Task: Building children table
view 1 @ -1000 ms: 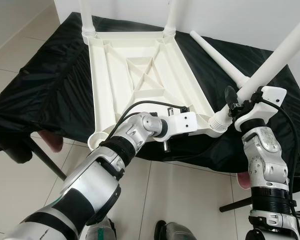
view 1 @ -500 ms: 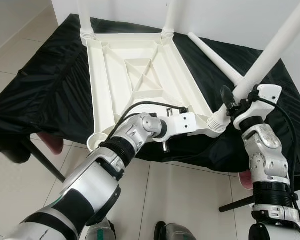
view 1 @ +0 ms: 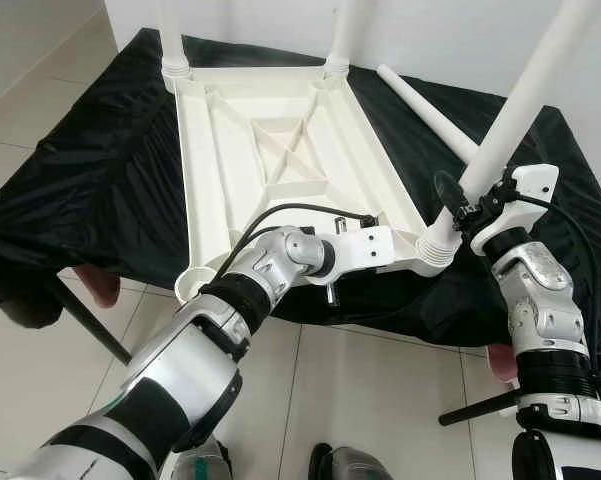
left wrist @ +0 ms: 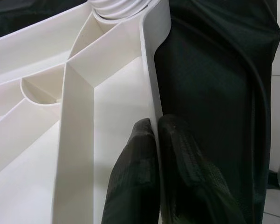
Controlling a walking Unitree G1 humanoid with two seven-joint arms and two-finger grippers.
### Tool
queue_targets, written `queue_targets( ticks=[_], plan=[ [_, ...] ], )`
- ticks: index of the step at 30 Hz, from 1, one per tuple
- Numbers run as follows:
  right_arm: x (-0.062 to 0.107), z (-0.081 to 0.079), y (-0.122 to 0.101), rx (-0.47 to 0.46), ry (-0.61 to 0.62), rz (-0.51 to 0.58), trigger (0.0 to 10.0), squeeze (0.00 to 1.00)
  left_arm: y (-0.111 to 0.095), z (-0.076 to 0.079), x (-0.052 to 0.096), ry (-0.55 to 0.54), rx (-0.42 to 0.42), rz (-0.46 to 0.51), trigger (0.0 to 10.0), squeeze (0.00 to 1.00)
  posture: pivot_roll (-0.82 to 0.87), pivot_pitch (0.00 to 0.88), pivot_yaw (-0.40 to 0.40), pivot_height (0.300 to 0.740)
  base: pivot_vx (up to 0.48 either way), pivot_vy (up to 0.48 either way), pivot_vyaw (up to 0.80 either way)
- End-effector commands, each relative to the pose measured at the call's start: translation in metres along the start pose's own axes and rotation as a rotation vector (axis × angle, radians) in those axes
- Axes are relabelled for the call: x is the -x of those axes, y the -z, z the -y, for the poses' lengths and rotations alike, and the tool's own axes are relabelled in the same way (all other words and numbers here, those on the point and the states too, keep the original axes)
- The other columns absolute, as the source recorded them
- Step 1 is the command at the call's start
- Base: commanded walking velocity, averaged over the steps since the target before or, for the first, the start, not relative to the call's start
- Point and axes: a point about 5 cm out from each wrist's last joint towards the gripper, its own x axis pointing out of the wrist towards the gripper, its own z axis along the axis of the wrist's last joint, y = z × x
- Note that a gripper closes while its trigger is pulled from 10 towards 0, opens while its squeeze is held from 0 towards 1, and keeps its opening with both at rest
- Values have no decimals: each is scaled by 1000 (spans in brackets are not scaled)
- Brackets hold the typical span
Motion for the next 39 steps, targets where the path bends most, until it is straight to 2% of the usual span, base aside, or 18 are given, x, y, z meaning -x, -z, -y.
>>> queue_targets(
  ticks=[1, 7, 16, 21, 33, 39],
  plan=[
    [16, 3, 38, -43, 15, -164, 10000, 0, 19, 8, 0, 28, 16, -91, 10000, 0, 29, 79, -41, 740, 0, 0, 0],
    [22, 4, 44, -104, -34, -131, 10000, 0, 18, 8, 0, 29, 15, -88, 10000, 0, 24, 82, -38, 740, 0, 0, 0],
    [27, 15, 43, -120, -18, -88, 10000, 0, 17, 8, 0, 30, 18, -85, 10000, 0, 25, 86, -39, 740, 0, 0, 0],
    [27, 16, 44, -118, -14, -89, 10000, 0, 18, 8, 0, 30, 19, -86, 10000, 0, 26, 86, -39, 740, 0, 0, 0],
    [22, -6, 44, -136, -46, -67, 10000, 0, 19, 7, 1, 30, 20, -88, 10000, 0, 28, 88, -39, 740, 0, 0, 0],
    [21, -11, 43, -144, -42, -57, 10000, 0, 18, 7, 1, 30, 21, -88, 10000, 0, 27, 88, -40, 740, 0, 0, 0]
  ],
)
